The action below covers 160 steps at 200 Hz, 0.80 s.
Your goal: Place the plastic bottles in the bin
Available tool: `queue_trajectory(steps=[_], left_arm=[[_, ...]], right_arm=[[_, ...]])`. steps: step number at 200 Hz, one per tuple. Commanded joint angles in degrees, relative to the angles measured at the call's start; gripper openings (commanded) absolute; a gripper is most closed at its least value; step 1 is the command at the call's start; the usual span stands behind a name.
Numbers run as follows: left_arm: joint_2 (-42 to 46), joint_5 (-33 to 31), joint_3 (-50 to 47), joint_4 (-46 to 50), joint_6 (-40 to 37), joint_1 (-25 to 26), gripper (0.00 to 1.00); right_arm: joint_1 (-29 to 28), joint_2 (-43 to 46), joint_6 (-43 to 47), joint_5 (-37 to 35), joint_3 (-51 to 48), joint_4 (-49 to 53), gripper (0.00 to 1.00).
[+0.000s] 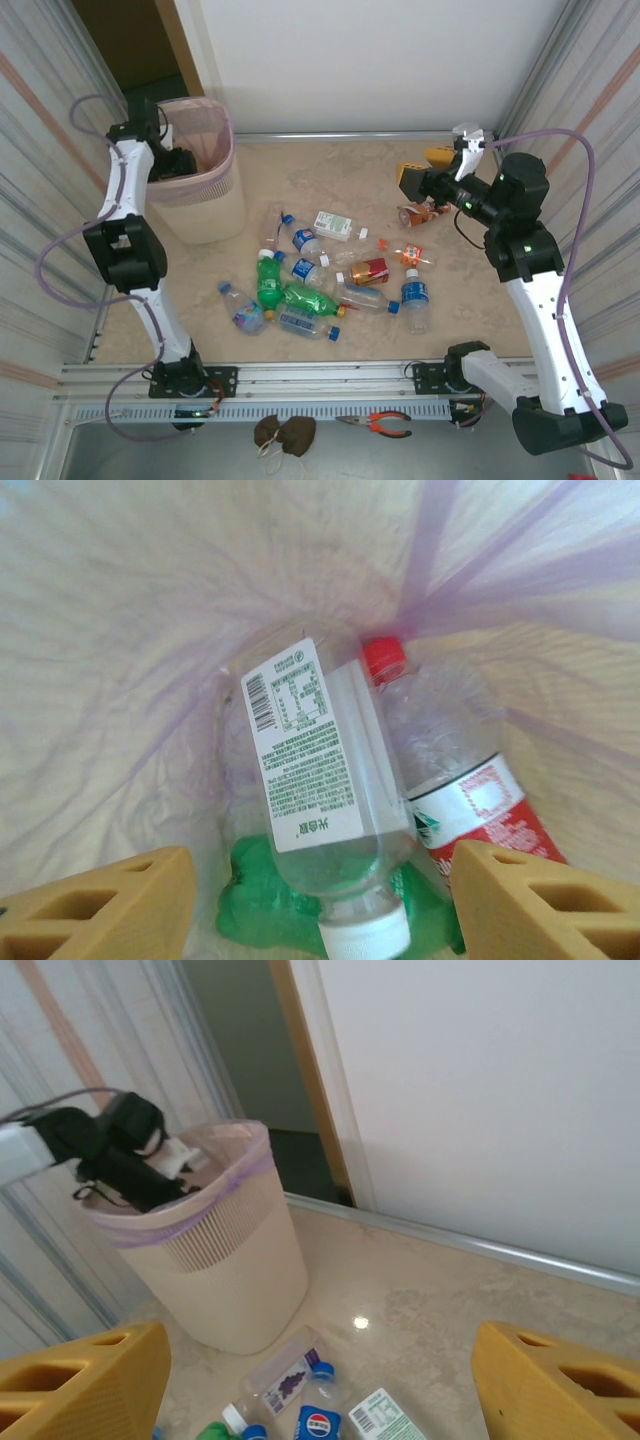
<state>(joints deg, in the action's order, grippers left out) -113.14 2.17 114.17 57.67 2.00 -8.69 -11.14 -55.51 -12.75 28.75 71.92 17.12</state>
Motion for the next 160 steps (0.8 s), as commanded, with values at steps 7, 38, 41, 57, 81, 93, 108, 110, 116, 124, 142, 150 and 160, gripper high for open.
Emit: queue_trajectory(steps=[7,38,41,57,81,93,108,110,116,124,142,150,160], left_arm=[[5.3,1.9,1.0,3.4,1.3,-0.5,0.68],[9.2,2.9,0.8,3.8,1.4,-0.5,0.68],[9.6,3.0,0.9,3.8,1.4,-0.5,0.69],[11.7,4.3,1.2,4.0,1.6,-0.5,0.69],[15.3,5.8,1.6,4.0,2.3,0.4,0.69],[17.3,6.1,1.6,3.9,2.5,1.0,0.69],[19.4,7.2,1.6,3.6,2.9,1.6,0.69],[19.7,7.4,1.6,3.5,3.0,1.6,0.69],[20.5,8.2,1.3,3.2,3.2,1.8,0.69],[21.8,9.4,0.7,2.7,3.6,2.0,0.68],[24.9,10.9,-1.6,0.9,4.6,3.1,0.68],[26.5,11.4,-2.9,-0.1,4.9,3.7,0.68],[28.5,11.8,-5.0,-1.4,5.5,4.9,0.68]], right_arm=[[1.7,-2.7,-4.2,-7.1,3.5,5.3,0.79],[5.8,-5.9,-9.8,-8.3,4.0,9.6,0.78],[6.0,-6.3,-10.2,-8.4,4.0,9.9,0.78],[6.9,-7.6,-12.2,-9.5,3.3,10.9,0.78],[7.0,-9.3,-14.9,-13.3,1.4,11.1,0.8],[7.3,-10.3,-16.4,-15.2,0.5,11.6,0.82],[7.7,-12.2,-19.1,-16.9,-0.2,12.3,0.83],[7.8,-12.5,-19.4,-17.0,-0.2,12.4,0.83],[8.0,-13.4,-20.4,-16.9,-0.5,12.5,0.83],[8.3,-14.7,-21.7,-16.8,-0.9,12.5,0.83],[8.6,-17.5,-25.9,-18.0,-2.1,12.5,0.83],[8.7,-18.8,-27.9,-18.6,-2.6,12.5,0.83],[8.8,-20.5,-30.7,-20.2,-3.2,12.6,0.83]])
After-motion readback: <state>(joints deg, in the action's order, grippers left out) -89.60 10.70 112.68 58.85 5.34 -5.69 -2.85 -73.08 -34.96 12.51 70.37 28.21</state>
